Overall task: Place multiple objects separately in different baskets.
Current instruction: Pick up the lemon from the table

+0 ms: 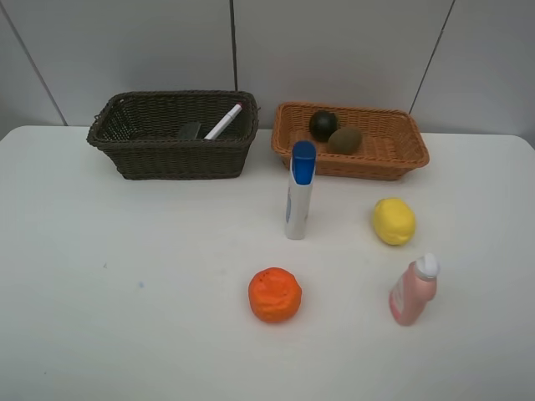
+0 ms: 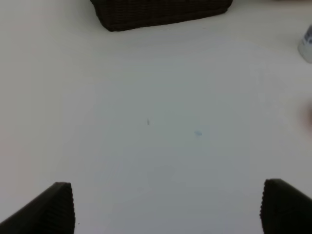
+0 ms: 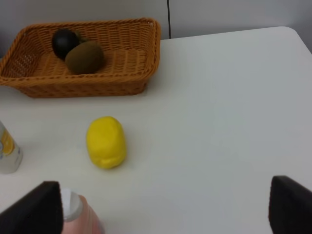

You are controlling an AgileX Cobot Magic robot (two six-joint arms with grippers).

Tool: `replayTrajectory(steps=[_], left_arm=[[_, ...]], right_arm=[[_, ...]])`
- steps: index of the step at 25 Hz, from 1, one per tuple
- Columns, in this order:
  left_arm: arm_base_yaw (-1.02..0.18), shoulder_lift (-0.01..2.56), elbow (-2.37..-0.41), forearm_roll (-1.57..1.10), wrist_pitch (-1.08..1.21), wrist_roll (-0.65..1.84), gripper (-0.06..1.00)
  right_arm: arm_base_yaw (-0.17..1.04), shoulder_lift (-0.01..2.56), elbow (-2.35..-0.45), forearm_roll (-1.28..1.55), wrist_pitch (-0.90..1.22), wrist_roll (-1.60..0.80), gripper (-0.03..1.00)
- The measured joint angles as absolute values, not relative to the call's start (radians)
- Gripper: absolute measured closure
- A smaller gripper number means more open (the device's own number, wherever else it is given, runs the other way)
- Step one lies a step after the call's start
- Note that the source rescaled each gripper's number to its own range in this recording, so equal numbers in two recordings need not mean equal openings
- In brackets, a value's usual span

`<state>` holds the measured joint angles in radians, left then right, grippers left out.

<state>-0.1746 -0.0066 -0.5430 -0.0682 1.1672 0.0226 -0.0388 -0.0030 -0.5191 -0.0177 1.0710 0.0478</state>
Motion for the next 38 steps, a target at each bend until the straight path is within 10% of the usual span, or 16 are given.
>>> replayTrajectory(steps=[26,38], left_arm=[[-0.175,-0.007,-0.508,-0.099,1.071,0.060,-0.06],[-0.175,-0.007,-0.508,-0.099,1.070,0.062,-0.06]], right_arm=[[-0.039,0.019,-0.519,-0.025,1.071,0.048,-0.03],[-0.039,0.867,-0.652,-0.072,0.950,0.117,-0.03]])
